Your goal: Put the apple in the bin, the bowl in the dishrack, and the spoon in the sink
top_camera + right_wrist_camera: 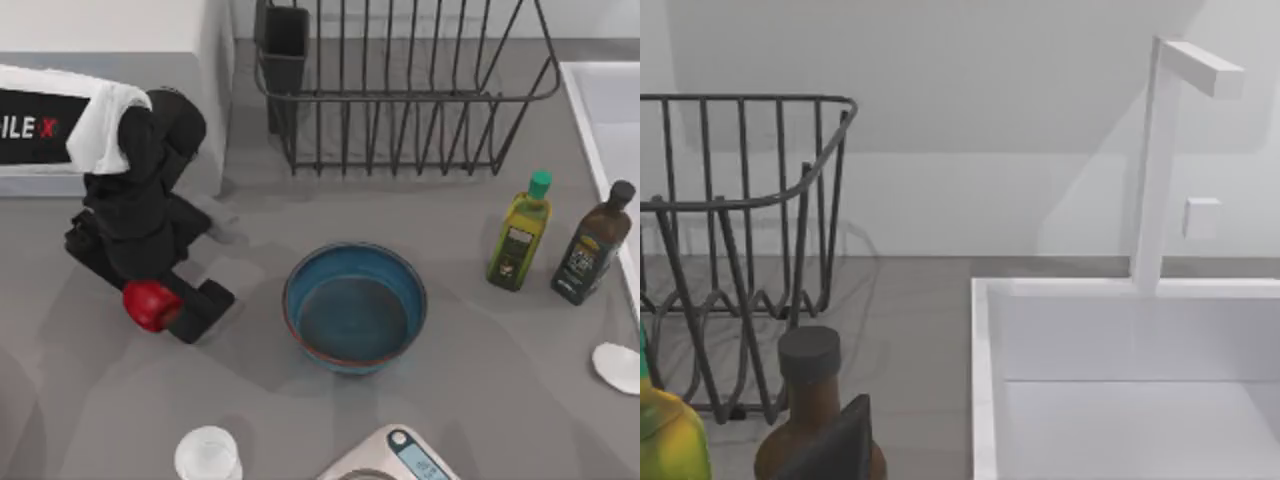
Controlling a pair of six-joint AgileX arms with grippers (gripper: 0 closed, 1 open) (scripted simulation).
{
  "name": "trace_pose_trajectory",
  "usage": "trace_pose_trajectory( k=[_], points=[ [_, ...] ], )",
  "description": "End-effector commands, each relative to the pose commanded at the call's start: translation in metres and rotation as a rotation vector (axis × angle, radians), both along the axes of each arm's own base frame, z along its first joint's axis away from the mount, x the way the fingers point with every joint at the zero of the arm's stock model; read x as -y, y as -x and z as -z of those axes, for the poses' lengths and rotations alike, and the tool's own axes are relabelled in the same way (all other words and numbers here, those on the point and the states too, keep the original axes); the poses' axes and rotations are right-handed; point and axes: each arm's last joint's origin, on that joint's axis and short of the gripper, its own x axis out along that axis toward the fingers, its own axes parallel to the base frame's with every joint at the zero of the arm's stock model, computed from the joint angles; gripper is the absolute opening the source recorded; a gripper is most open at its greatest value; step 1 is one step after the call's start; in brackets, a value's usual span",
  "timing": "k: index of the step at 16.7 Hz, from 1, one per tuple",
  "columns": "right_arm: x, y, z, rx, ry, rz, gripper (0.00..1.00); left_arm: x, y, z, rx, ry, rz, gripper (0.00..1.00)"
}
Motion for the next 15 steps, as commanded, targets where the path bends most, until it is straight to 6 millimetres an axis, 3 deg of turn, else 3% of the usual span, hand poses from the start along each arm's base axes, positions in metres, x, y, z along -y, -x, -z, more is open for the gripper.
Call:
trace_pose_trajectory(
  k=[12,15],
  points=[
    [0.0,0.0,0.0,0.0,0.0,0.0,1.0,0.0,0.0,0.0,0.0,0.0,0.0,0.02],
    [0.0,0.0,0.0,0.0,0.0,0.0,1.0,0.0,0.0,0.0,0.0,0.0,0.0,0.0]
  ],
)
